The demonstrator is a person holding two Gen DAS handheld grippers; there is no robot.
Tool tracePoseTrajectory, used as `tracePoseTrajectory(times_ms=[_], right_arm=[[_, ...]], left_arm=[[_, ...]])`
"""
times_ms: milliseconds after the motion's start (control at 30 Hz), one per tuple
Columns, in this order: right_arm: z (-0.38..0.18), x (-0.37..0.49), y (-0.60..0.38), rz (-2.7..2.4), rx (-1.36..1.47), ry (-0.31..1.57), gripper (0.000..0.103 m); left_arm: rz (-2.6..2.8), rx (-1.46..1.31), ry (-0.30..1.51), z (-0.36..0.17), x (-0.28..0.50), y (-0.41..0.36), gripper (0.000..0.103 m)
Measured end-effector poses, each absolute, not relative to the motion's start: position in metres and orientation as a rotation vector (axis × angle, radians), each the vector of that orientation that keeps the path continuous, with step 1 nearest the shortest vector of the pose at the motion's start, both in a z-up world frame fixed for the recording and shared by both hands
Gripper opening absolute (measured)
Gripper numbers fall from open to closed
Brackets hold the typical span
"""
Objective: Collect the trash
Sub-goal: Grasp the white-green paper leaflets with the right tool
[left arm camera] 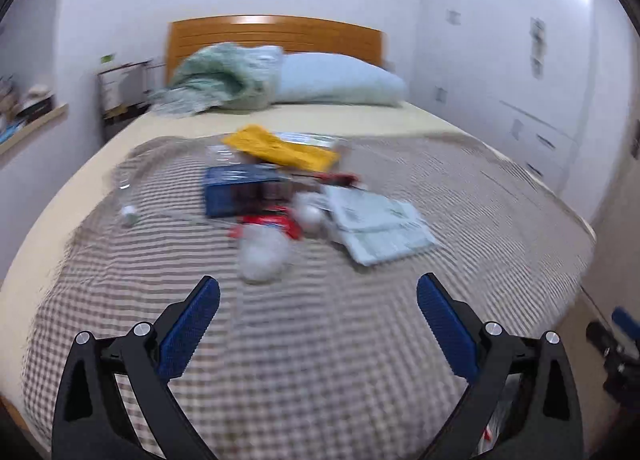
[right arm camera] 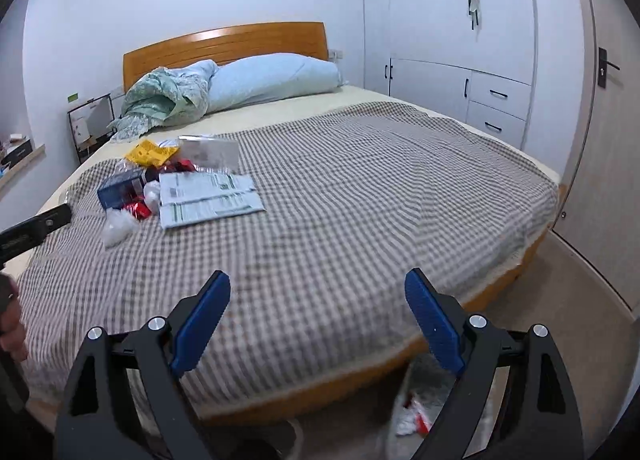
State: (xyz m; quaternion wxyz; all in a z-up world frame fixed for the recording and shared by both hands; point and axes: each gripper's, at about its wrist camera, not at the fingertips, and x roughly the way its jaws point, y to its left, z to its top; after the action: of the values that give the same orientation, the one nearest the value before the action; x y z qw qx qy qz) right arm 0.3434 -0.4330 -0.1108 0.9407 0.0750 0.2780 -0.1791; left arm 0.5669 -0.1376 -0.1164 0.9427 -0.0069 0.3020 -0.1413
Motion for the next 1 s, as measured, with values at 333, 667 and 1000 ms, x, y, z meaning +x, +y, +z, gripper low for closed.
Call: tracePoseTrajectory(times_ms=[333,667,1000], right_arm=[[-0.172,0.485,-0.405,-0.091,0.766,0.638,0.085],[-0.213,0.570,-0.421,-0.029,1.084,0.658,0.053],[-0.172,0.579,-0.431,-0.039,0.877,0.597,0.002]], left_arm=[[-0.192,-0.225,0.779,-0.144,0.621,-0.067,0.096],[-0.221,-0.140,0.790,-0.160,0.637,-0.077,0.096],[-0.260,-0.148,0.789,-0.180,0.656,-0.076,0.096]])
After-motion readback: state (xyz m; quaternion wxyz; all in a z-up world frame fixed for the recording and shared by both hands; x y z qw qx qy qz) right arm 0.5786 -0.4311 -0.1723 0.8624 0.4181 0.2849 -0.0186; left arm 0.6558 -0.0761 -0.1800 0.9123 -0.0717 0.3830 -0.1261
